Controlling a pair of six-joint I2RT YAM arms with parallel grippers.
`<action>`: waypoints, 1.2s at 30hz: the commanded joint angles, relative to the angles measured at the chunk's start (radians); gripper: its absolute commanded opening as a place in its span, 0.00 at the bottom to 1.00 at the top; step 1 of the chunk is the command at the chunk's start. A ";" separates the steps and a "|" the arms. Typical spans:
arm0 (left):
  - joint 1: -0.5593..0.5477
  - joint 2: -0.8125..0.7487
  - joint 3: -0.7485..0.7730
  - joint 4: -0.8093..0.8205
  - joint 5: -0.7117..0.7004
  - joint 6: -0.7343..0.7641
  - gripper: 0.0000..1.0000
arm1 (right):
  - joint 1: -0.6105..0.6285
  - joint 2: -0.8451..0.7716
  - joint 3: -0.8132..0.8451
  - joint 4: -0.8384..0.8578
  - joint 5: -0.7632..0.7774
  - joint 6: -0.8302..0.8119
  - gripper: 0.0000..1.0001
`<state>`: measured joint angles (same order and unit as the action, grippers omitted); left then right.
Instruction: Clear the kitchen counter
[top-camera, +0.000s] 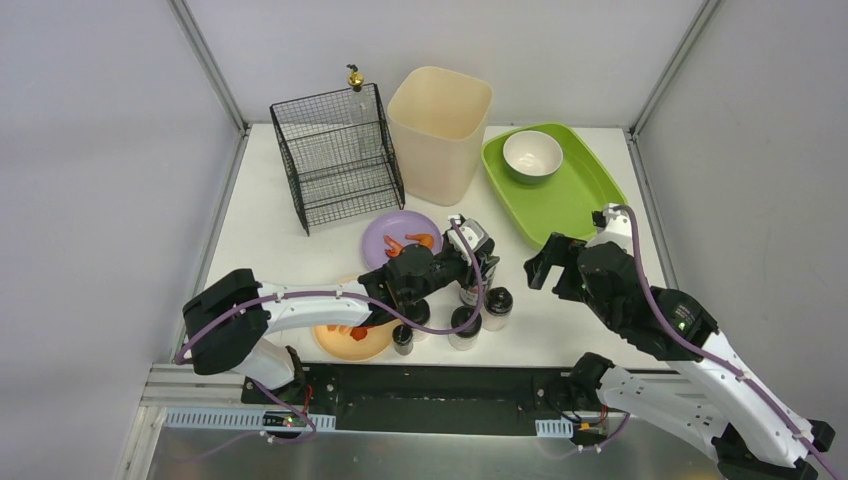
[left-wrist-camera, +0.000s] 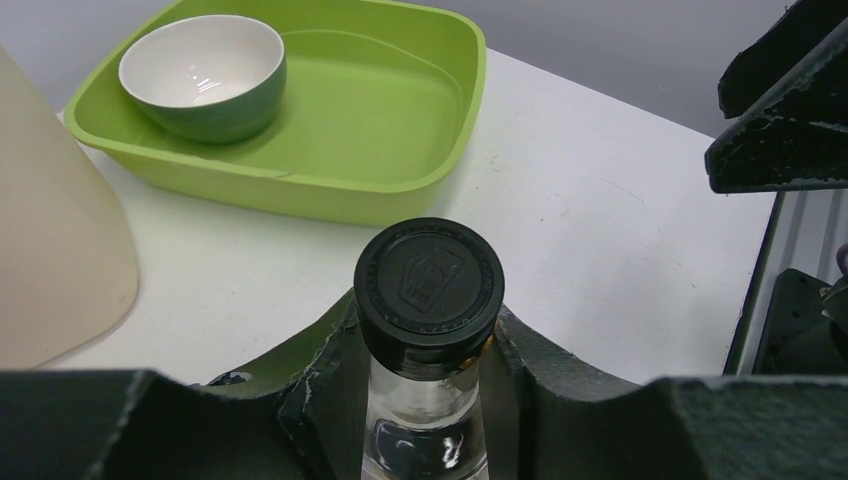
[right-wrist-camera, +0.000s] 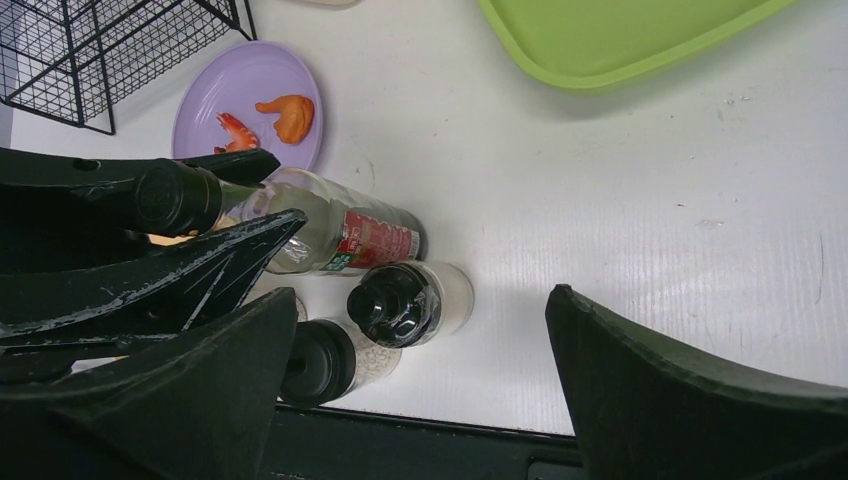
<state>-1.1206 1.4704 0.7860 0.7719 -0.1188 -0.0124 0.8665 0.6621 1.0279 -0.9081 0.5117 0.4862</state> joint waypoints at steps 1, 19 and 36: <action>-0.013 -0.018 0.032 0.054 -0.026 0.025 0.00 | 0.005 0.004 -0.003 0.028 0.014 0.010 0.99; -0.005 -0.040 0.293 -0.104 -0.141 0.191 0.00 | 0.005 -0.002 -0.015 0.036 0.029 0.007 0.99; 0.262 -0.082 0.570 -0.316 -0.186 0.178 0.00 | 0.004 0.028 -0.011 0.076 0.001 -0.016 0.99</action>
<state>-0.9142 1.4693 1.2358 0.3943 -0.2630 0.1383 0.8665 0.6739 1.0161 -0.8742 0.5129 0.4850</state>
